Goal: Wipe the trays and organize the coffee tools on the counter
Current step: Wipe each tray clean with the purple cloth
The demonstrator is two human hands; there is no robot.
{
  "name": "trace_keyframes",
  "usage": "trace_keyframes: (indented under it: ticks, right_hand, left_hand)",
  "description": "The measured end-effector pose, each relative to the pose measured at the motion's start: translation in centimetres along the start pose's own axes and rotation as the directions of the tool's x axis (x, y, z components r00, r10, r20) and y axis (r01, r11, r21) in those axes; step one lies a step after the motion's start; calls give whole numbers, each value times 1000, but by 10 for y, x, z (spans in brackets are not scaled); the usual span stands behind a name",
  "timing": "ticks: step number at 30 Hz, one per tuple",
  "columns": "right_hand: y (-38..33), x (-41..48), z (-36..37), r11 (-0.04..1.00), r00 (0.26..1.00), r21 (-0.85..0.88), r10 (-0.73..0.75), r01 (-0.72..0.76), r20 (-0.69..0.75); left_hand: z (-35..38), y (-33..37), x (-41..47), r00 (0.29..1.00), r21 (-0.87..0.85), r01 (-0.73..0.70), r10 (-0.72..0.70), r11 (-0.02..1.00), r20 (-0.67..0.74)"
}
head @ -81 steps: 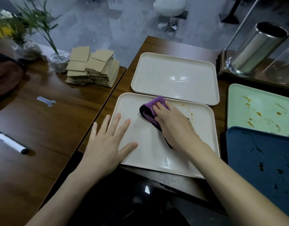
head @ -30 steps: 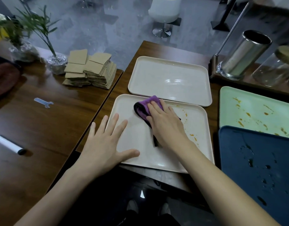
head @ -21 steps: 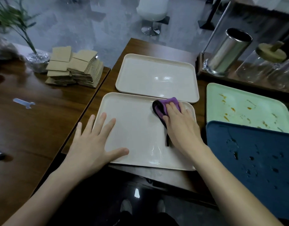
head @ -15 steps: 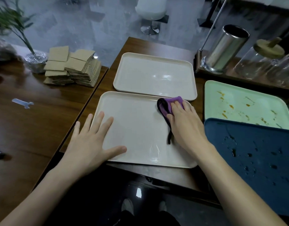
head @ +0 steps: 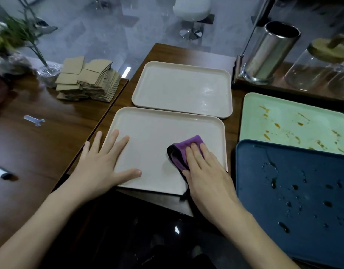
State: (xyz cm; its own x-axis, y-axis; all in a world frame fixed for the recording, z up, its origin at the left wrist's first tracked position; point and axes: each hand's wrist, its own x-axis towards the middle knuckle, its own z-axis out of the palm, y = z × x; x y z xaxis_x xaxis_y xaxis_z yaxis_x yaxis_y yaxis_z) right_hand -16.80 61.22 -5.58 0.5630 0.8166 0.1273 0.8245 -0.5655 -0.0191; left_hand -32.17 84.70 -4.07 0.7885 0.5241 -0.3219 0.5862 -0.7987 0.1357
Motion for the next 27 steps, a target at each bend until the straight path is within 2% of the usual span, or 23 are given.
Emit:
trace_keyframes:
  ticks: [2,5,7,9,13,18,22,27]
  right_hand:
    - [1,-1,2,1000,1000,4,-8,8,-4]
    - [2,0,6,999,1000,33,-16,16,10]
    - [5,0,6,997,1000,66,-27,27,6]
    - [8,0,4,993,1000,117,-25,25,1]
    - [1,-7,-5,989,1000,149,-18,16,16]
    - [-24,-24,-10,972,994,218,-103,93,34]
    - [-33,-19,-6,962,992,259,-107,85,73]
    - [-34,-26,-8,982,995,176,-75,61,71]
  left_hand:
    - [-6,2,2,1000,55,-24,25,998,-9]
    - [-20,14,15,979,60,-201,201,978,-7]
    - [-25,29,27,945,23,-324,322,946,50]
    - [-24,41,41,912,30,-392,384,920,142]
    - [-20,37,58,878,30,-427,407,904,253]
    - [-14,33,60,868,44,-454,431,890,247]
    - [-15,30,62,849,36,-482,457,875,263]
    - [-14,28,65,837,35,-501,474,865,274]
